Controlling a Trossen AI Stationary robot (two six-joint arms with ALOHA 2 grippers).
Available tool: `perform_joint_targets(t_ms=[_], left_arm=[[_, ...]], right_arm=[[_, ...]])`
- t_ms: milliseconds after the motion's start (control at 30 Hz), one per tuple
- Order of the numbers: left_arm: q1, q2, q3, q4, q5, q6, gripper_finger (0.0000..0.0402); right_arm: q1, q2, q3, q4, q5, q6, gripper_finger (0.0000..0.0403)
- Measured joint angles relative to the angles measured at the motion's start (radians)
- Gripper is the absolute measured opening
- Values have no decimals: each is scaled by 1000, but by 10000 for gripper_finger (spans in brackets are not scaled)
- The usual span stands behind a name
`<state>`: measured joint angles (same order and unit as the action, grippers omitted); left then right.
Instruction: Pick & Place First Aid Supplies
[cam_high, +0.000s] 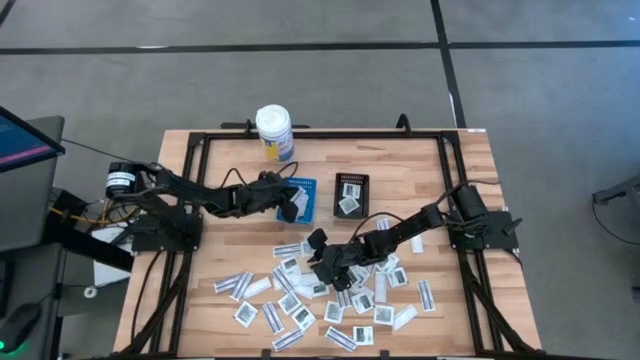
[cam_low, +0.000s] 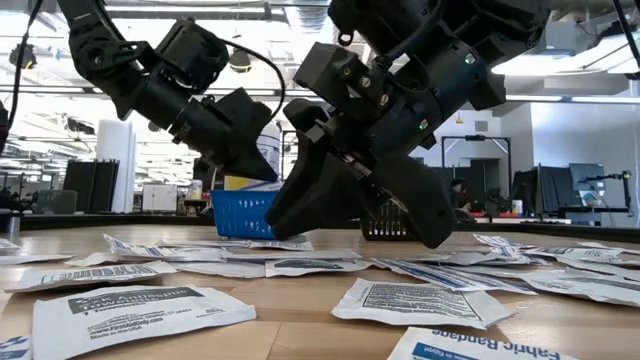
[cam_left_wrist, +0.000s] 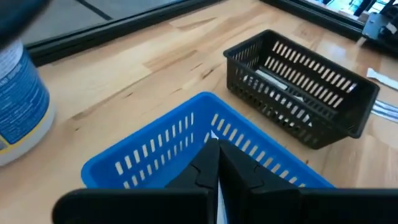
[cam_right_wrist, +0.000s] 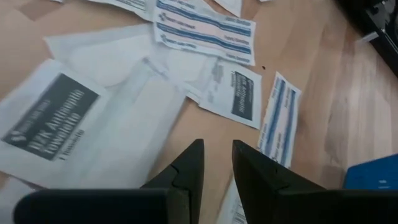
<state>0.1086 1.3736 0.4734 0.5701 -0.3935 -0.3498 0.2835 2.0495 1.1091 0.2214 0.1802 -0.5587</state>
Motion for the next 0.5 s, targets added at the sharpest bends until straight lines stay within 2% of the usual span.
perform_joint_targets(t_ms=[233,500], left_arm=[[0,7,0,-1,-2,-3,14],[5,10,0,-12,-3,2,70]], right_arm=[[-11,0,0,5,0,-1,77],[-14,0,0,5,0,-14,77]])
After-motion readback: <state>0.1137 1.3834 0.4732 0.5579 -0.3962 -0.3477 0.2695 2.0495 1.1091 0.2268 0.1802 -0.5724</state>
